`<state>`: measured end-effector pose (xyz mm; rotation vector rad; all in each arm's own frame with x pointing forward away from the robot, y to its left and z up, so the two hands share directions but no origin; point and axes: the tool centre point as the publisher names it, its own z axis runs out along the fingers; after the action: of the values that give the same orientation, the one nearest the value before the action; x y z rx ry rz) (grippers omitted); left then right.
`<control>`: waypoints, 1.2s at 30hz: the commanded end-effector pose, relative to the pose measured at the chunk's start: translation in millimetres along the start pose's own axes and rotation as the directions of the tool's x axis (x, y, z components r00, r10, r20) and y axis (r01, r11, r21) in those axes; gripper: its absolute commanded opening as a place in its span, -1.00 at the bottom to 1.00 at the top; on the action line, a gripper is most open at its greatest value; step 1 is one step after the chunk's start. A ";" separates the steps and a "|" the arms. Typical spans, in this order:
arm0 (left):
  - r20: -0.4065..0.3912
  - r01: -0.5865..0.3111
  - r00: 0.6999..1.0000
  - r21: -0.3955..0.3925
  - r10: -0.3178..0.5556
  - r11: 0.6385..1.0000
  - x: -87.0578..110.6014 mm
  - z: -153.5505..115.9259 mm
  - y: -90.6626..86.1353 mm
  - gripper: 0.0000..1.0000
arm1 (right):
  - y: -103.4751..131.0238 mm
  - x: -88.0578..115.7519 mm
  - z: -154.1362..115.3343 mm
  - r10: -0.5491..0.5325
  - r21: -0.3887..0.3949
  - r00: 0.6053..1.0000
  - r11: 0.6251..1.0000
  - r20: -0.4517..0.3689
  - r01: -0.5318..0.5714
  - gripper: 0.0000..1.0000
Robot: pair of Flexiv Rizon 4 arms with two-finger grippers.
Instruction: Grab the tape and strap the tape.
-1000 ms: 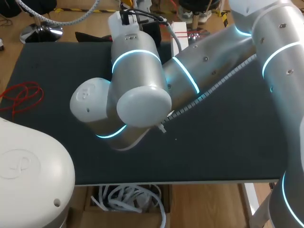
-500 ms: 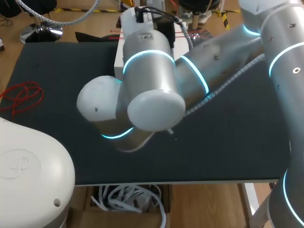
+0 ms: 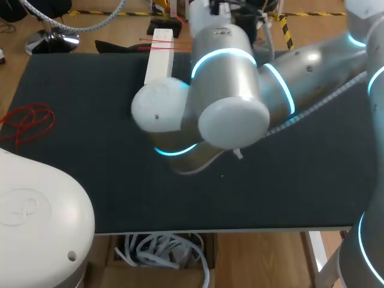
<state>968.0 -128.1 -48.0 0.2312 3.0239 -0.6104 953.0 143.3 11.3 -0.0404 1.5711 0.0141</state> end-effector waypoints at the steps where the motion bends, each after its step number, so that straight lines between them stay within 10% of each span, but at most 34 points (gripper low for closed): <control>1: 0.000 0.001 1.000 -0.003 -0.001 1.000 0.1 -0.5 -0.2 -1.00 | -33.1 -7.4 12.4 0.019 -0.075 1.000 0.997 -0.017 -0.020 1.00; 16: 0.000 0.001 1.000 -0.003 -0.001 1.000 0.1 -0.5 -0.2 -1.00 | -92.4 -13.6 42.4 0.088 -0.085 0.994 0.992 -0.072 -0.094 1.00; 30: 0.000 0.001 1.000 -0.003 -0.001 1.000 0.1 -0.5 -0.2 -1.00 | -88.8 -14.9 49.9 0.103 -0.077 0.990 0.991 -0.094 -0.110 1.00; 36: -0.059 0.079 0.995 -0.094 -0.085 0.992 16.8 17.1 58.2 -1.00 | -88.8 -14.9 49.9 0.103 -0.077 0.990 0.991 -0.094 -0.110 1.00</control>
<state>960.0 -94.0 -75.8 0.1450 3.1114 -0.4773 1006.2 57.4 24.7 -0.0180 1.6527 0.1637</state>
